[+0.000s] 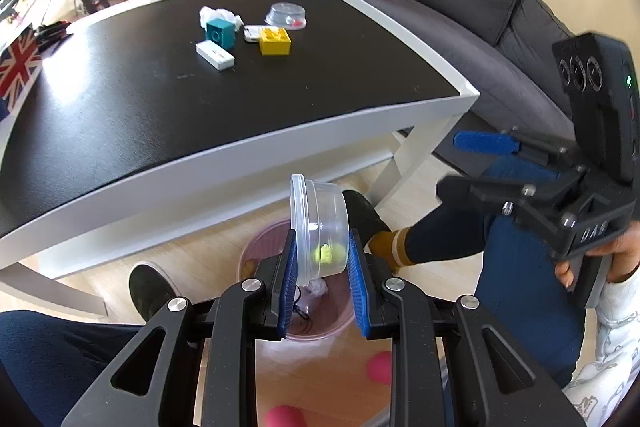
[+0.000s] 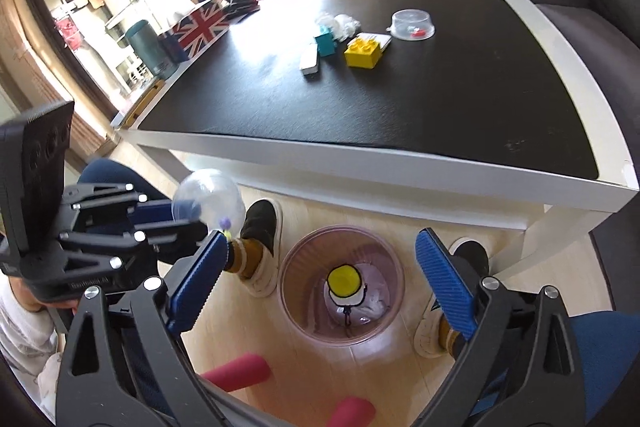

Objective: Collect trash
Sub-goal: 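Carry tissue and container over the pink bin and open both grippers, then raise both grippers from the bin back over the table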

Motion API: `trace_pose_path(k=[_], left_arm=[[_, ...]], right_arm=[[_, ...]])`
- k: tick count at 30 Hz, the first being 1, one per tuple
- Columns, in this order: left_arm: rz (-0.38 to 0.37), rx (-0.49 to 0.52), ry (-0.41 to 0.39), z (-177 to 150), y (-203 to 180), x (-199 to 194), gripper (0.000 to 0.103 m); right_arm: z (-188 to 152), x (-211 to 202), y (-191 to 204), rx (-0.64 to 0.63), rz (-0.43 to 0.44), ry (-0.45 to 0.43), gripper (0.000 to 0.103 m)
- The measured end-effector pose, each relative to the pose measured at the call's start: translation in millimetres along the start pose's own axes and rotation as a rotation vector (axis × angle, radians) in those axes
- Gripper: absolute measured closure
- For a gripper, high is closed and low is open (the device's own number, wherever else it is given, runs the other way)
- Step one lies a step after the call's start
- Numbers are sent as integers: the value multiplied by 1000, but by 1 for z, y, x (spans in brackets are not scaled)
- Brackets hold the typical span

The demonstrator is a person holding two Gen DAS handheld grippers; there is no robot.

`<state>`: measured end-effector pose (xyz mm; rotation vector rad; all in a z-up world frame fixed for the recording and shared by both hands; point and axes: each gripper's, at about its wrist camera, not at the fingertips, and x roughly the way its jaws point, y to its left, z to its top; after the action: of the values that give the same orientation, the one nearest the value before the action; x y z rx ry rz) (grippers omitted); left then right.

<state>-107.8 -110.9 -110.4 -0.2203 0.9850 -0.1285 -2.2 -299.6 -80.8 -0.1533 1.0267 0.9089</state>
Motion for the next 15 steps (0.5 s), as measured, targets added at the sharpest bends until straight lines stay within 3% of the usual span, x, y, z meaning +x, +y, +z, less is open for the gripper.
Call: trace_pose_path(k=[5, 7, 8, 9, 10, 15], left_arm=[[-5, 11, 14, 0, -6, 5, 79], [-2, 16, 9, 3, -8, 6, 71], [-2, 16, 7, 4, -8, 6, 49], [3, 14, -4, 4, -9, 5, 17], [13, 11, -22, 5, -9, 3, 9], [48, -19, -43, 7, -3, -1, 8]], right_arm=[[2, -8, -7, 14, -15, -18, 9], [2, -11, -8, 17, -19, -24, 9], [2, -12, -10, 20, -22, -27, 9], [3, -13, -11, 22, -24, -28, 9], [3, -14, -12, 25, -25, -31, 9], [2, -15, -12, 26, -28, -36, 6]])
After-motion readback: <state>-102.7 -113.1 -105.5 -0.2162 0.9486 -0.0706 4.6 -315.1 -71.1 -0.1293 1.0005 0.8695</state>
